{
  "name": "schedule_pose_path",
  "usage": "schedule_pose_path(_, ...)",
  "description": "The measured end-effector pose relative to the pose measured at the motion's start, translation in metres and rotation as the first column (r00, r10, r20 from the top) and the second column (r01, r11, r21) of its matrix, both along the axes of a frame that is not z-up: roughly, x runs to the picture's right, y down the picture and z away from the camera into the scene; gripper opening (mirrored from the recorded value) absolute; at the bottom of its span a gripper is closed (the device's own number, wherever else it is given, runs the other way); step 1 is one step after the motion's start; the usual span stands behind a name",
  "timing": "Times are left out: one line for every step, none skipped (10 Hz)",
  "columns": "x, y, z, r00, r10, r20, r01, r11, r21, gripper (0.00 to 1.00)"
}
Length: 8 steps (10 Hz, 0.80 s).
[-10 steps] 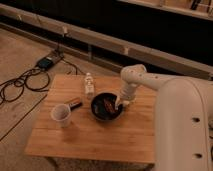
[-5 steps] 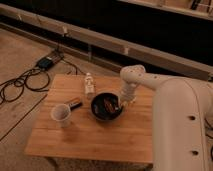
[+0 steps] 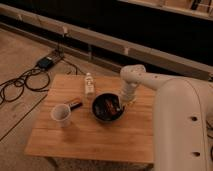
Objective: Drag the ceramic bowl in a circle
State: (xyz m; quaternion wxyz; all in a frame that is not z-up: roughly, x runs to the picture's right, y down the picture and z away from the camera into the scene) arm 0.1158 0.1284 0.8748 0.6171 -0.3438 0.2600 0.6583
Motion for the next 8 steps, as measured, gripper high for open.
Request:
schedule_pose_path(0.004, 0.0, -0.011, 1.0, -0.003, -0.009, 0.003, 0.9999, -0.01, 0.08)
schedule_pose_path(0.009, -0.001, -0.021, 1.0, -0.009, -0.021, 0.008, 0.9998, -0.017, 0.08)
schedule_pose_path(0.014, -0.002, -0.028, 0.999, -0.014, -0.031, 0.013, 0.9997, -0.022, 0.08)
schedule_pose_path(0.022, -0.002, -0.04, 0.999, -0.024, -0.048, 0.022, 0.9992, -0.032, 0.08)
schedule_pose_path(0.027, -0.001, -0.049, 0.998, -0.032, -0.057, 0.03, 0.9987, -0.041, 0.08)
schedule_pose_path(0.03, 0.002, -0.057, 0.997, -0.042, -0.059, 0.039, 0.9979, -0.051, 0.08)
schedule_pose_path(0.029, 0.005, -0.065, 0.997, -0.051, -0.055, 0.048, 0.997, -0.061, 0.08)
schedule_pose_path(0.025, 0.011, -0.076, 0.997, -0.064, -0.043, 0.061, 0.9954, -0.074, 0.08)
